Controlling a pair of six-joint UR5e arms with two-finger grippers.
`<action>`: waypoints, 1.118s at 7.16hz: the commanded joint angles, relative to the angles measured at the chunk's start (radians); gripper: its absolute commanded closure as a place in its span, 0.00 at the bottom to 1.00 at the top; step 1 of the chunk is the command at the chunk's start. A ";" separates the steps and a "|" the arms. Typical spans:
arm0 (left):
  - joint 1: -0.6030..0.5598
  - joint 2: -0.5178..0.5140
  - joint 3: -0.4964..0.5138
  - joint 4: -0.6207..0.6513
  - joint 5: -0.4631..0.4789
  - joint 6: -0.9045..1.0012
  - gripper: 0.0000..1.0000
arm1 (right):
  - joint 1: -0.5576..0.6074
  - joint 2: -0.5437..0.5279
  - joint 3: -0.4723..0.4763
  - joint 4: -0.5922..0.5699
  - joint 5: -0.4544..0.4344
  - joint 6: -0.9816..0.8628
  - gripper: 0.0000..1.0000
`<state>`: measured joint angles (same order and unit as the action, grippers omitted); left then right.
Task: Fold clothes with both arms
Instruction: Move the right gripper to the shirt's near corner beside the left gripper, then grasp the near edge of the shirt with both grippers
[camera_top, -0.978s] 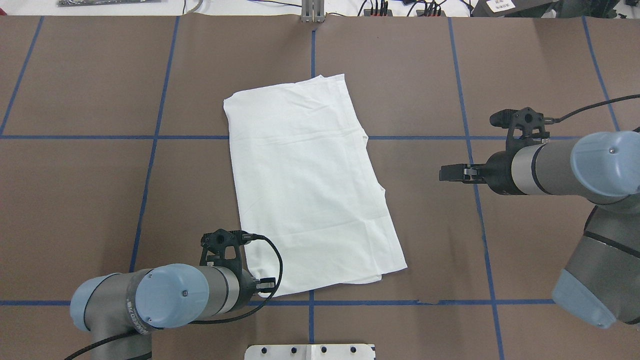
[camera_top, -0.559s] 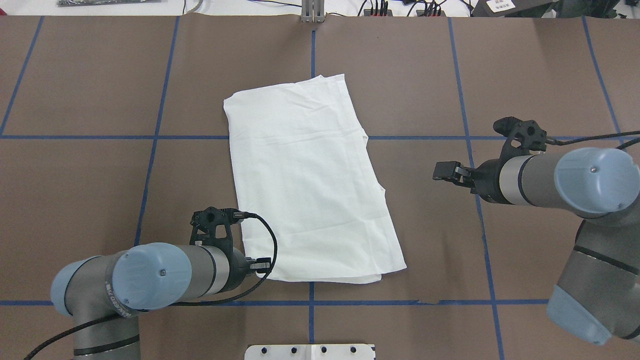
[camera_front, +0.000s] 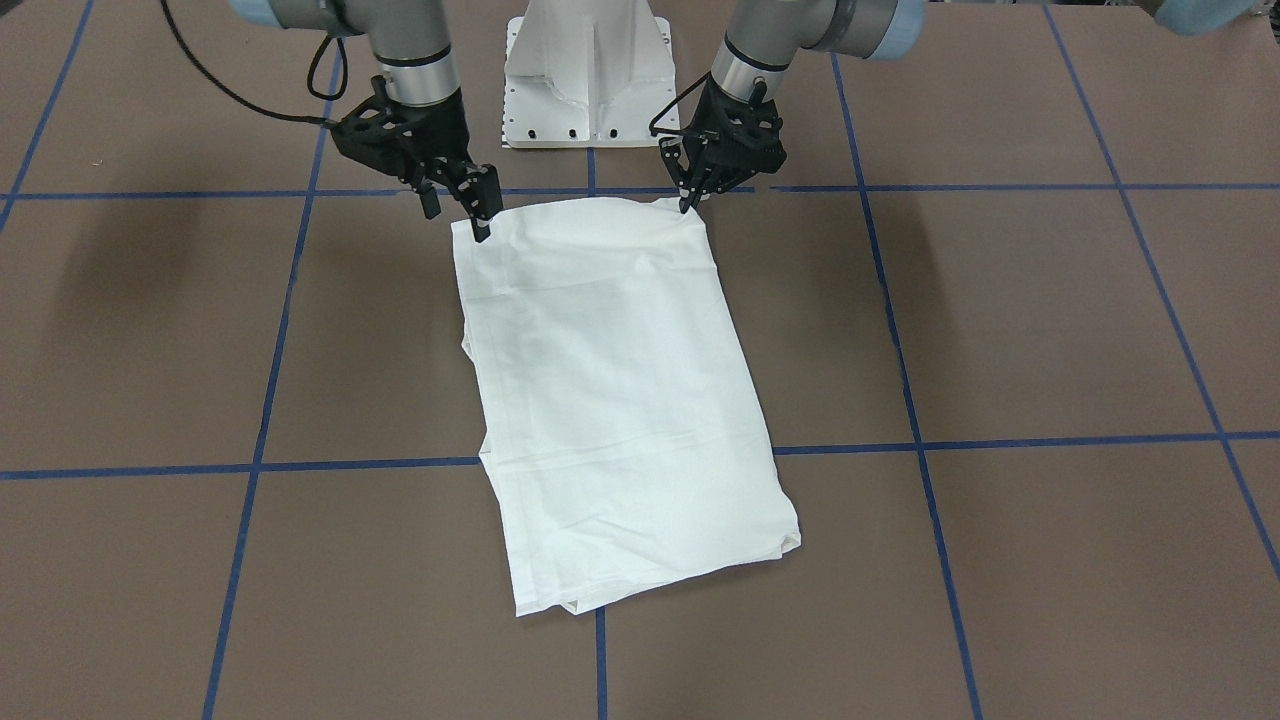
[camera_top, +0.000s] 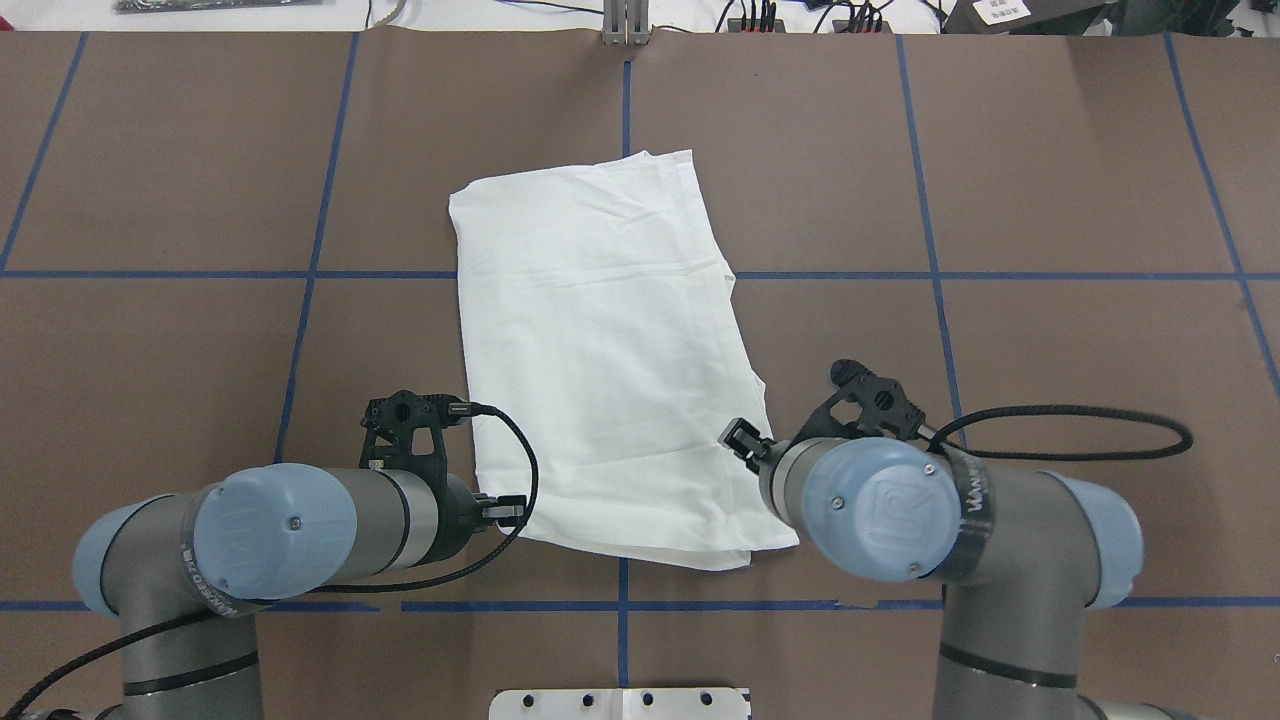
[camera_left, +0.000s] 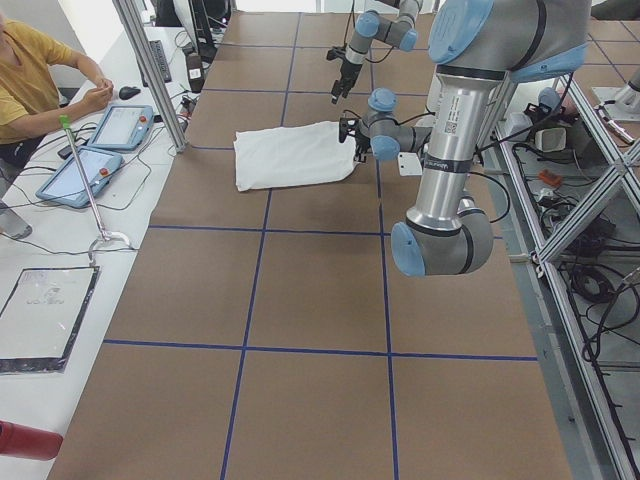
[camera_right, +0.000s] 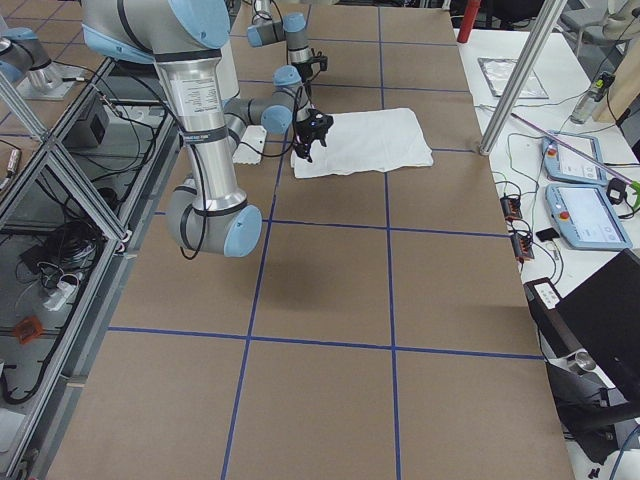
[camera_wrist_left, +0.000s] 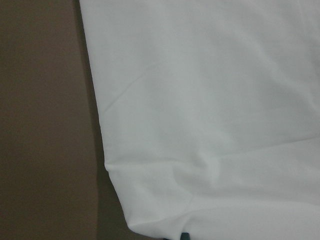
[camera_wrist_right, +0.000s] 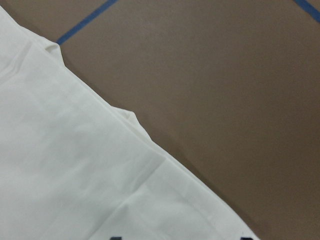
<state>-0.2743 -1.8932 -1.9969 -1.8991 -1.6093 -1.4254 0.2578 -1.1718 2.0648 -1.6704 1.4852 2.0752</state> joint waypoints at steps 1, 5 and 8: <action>0.000 0.000 0.000 -0.001 0.000 0.000 1.00 | -0.074 0.061 -0.031 -0.069 -0.032 0.182 0.16; 0.000 0.000 -0.005 -0.002 0.003 0.000 1.00 | -0.140 0.080 -0.118 -0.058 -0.089 0.276 0.13; 0.001 0.002 -0.008 -0.002 0.003 -0.001 1.00 | -0.141 0.103 -0.176 -0.058 -0.112 0.313 0.12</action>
<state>-0.2743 -1.8917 -2.0040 -1.9006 -1.6061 -1.4261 0.1175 -1.0766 1.9079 -1.7289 1.3822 2.3789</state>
